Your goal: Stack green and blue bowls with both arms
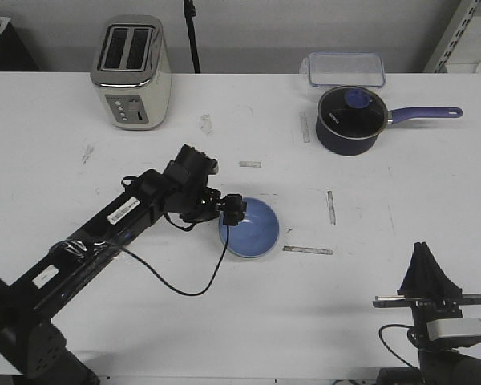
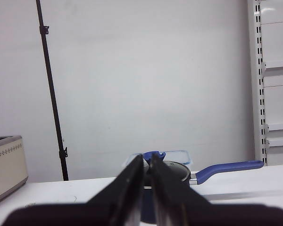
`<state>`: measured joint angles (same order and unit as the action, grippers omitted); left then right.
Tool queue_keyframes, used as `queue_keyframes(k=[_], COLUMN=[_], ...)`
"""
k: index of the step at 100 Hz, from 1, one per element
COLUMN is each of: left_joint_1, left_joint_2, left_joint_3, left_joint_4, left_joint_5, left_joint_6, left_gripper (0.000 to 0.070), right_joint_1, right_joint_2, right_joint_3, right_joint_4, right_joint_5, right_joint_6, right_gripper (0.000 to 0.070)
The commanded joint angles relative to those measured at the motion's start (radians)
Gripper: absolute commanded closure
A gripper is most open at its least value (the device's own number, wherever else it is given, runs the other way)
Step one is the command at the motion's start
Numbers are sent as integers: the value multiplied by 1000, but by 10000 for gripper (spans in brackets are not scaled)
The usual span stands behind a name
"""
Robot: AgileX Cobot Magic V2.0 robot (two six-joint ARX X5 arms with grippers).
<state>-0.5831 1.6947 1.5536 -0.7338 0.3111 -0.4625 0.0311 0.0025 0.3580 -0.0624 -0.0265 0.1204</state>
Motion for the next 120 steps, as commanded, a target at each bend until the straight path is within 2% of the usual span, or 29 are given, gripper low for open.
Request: queue_keyframes(k=[1, 15, 26, 55, 65, 82, 97, 109, 120], left_joint_1=[-6, -5, 4, 75, 114, 189, 265, 333, 388], left_joint_2=[-10, -57, -111, -332, -421, -573, -686, -784, -878], left_joint_3=[27, 20, -30, -325, -437, -602, -698, -769, -830], left_joint_4=[0, 8, 65, 377, 505, 677, 745, 780, 790], left_joint_5=[0, 0, 0, -3, -36, -154, -211, -211, -211], left_joint_6=[-2, 9, 19, 162, 216, 312, 397, 473, 481], left_gripper=[285, 285, 287, 293, 312, 538, 698, 700, 700], right_joint_1=[0, 0, 0, 0, 0, 0, 0, 0, 0], right_joint_2=[-1, -1, -1, -1, -1, -1, -1, -1, -1], right_joint_3=[10, 10, 10, 10, 10, 10, 10, 10, 10], right_joint_4=[10, 10, 10, 10, 10, 10, 10, 10, 10], right_joint_5=[0, 0, 0, 0, 0, 0, 0, 0, 0], right_joint_6=[7, 7, 7, 7, 7, 7, 7, 7, 7], right_gripper=[682, 682, 682, 682, 682, 682, 682, 682, 682])
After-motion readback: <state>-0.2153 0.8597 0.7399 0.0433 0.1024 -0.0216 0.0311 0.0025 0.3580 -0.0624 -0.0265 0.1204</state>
